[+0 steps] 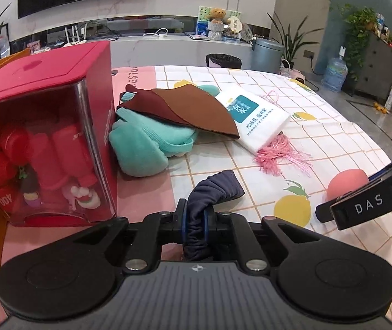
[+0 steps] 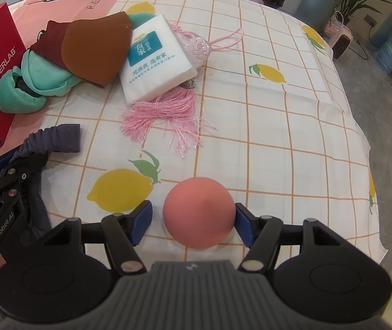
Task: Organize soft objects
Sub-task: 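Carry the navy strap in left tool while right tool carries the pink ball to the box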
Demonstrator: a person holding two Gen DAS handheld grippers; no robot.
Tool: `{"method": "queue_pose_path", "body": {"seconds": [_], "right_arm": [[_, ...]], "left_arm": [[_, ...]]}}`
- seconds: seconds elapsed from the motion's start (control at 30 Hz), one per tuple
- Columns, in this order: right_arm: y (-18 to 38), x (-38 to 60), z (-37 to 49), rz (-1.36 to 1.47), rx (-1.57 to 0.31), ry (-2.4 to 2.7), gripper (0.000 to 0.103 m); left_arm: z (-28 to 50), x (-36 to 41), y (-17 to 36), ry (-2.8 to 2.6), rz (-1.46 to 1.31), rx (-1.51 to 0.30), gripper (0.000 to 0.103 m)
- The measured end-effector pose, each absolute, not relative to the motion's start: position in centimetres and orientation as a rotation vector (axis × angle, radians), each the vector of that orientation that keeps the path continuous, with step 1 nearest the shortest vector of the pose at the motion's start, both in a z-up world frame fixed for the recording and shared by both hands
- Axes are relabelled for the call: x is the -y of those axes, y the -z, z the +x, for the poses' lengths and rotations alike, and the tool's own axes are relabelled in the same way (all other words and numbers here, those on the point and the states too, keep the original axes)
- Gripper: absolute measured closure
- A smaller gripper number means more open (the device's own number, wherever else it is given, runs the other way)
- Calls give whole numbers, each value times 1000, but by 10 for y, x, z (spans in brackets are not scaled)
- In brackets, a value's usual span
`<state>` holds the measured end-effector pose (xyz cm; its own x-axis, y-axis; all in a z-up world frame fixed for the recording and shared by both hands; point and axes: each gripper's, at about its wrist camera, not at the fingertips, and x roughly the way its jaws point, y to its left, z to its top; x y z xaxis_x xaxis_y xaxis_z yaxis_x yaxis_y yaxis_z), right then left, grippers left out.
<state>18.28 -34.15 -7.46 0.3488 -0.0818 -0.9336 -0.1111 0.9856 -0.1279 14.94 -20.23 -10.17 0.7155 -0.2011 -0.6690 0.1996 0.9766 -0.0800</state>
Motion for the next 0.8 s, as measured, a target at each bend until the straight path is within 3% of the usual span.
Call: {"method": "queue_pose_path", "body": {"seconds": [0.3, 0.37, 0.4, 0.8], "right_arm": [[75, 342, 184, -167, -1203, -14, 40], [74, 341, 184, -177, -1198, -9, 44], [74, 341, 184, -189, -1193, 6, 51], [66, 347, 179, -120, -1156, 19, 54]], "left_arm": [[148, 201, 97, 209, 0, -759, 94], [147, 200, 96, 204, 3, -769, 94], [147, 200, 95, 201, 4, -773, 94], [139, 185, 65, 229, -33, -749, 94]]}}
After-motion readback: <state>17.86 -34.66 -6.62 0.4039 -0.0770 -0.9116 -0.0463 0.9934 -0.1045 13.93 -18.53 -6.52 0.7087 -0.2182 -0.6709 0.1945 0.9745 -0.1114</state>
